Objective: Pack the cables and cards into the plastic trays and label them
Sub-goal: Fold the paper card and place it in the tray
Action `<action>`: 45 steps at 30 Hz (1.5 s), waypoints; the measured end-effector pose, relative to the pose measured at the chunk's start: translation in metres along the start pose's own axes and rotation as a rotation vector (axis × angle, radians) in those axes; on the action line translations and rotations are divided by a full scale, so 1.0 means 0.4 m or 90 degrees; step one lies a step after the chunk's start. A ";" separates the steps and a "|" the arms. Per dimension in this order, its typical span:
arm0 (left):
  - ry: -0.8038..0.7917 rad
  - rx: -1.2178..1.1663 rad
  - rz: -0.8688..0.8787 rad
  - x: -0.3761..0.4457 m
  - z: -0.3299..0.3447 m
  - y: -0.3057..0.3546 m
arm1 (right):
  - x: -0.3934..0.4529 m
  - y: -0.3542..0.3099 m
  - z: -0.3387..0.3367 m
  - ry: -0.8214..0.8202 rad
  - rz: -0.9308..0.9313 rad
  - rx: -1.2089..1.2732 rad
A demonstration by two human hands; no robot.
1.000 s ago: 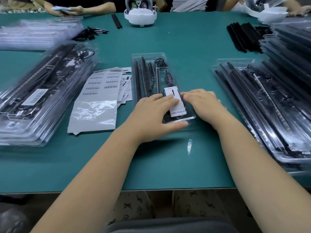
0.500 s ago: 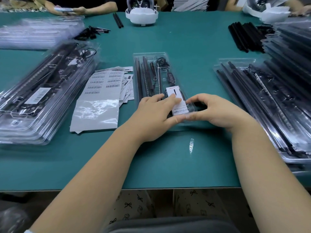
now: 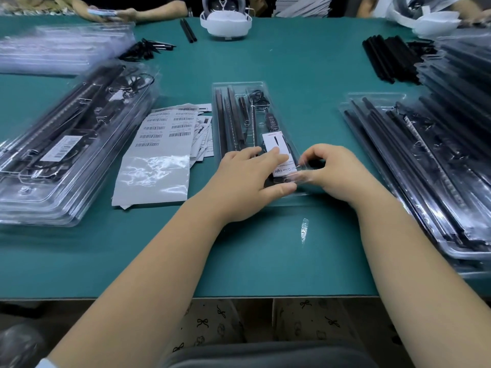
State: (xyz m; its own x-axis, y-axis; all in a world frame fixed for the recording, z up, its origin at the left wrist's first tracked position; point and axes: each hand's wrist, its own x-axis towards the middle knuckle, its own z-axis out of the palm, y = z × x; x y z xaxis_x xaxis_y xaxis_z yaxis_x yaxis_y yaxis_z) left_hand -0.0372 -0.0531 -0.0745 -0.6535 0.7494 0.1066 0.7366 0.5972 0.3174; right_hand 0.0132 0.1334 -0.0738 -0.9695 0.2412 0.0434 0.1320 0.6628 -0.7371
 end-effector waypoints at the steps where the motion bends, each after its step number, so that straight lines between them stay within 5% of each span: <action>1: -0.001 0.000 0.000 0.000 -0.001 -0.001 | -0.001 -0.002 0.001 0.006 0.007 0.007; 8: -0.005 0.011 -0.003 0.002 -0.006 -0.002 | -0.007 0.004 -0.035 -0.096 0.062 0.132; 13: -0.017 0.043 0.004 0.001 -0.004 -0.002 | -0.014 -0.005 -0.039 0.065 0.096 0.194; 23: 0.011 0.173 0.036 -0.004 0.012 0.010 | -0.023 -0.042 -0.024 -0.090 0.128 -0.181; 29: 0.042 0.156 0.018 0.003 0.021 0.021 | -0.021 -0.062 -0.023 -0.204 0.240 0.160; 40: 0.049 0.146 -0.005 0.028 0.024 0.026 | -0.005 -0.063 0.002 -0.120 0.303 0.274; 45: 0.128 0.031 0.019 0.021 0.016 0.030 | -0.006 -0.068 0.010 -0.053 0.337 0.327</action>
State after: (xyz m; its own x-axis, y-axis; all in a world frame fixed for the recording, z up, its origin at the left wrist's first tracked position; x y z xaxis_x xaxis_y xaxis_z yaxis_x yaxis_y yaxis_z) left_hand -0.0329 -0.0378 -0.0759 -0.6491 0.6981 0.3022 0.7607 0.5922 0.2658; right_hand 0.0109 0.1117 -0.0565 -0.8183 0.3685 -0.4412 0.4924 0.0535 -0.8687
